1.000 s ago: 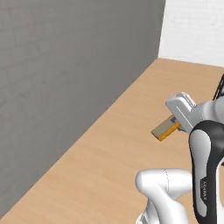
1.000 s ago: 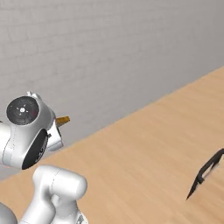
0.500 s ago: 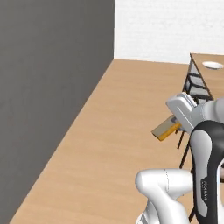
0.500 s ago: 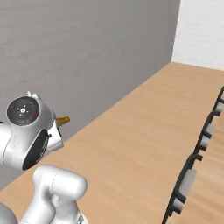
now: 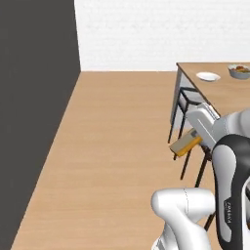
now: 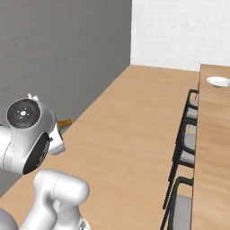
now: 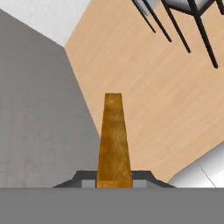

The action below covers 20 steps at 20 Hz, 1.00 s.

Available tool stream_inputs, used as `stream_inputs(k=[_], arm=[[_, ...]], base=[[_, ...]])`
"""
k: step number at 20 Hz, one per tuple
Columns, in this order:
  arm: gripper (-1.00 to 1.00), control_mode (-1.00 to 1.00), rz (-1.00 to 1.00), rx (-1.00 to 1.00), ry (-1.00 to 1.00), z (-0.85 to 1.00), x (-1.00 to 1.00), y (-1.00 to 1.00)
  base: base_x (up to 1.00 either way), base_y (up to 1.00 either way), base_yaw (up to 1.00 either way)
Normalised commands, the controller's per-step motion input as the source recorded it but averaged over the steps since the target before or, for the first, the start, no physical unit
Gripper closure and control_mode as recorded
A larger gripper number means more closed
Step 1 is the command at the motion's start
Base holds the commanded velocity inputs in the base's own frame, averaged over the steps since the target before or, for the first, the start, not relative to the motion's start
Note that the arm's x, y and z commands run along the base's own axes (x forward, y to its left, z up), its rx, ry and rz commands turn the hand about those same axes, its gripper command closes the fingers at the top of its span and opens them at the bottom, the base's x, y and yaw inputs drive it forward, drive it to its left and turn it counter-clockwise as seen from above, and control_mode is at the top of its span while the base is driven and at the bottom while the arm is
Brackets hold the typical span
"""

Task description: Start the toaster. Once the lever pops up, take the bread to the plate on the dining counter.

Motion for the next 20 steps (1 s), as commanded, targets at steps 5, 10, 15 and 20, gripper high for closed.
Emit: stream_inputs(k=[5, 10, 15, 20], arm=[[1.00, 1.00, 0.00, 0.00, 0.00, 0.00, 0.00, 0.00], [1.00, 1.00, 0.00, 0.00, 0.00, 0.00, 0.00, 0.00], [1.00, 1.00, 0.00, 0.00, 0.00, 0.00, 0.00, 0.00], [1.00, 1.00, 0.00, 0.00, 0.00, 0.00, 0.00, 0.00]], base=[[1.00, 0.34, -0.43], [1.00, 0.53, -0.43], [1.00, 0.63, -0.44], [1.00, 0.58, -0.45]])
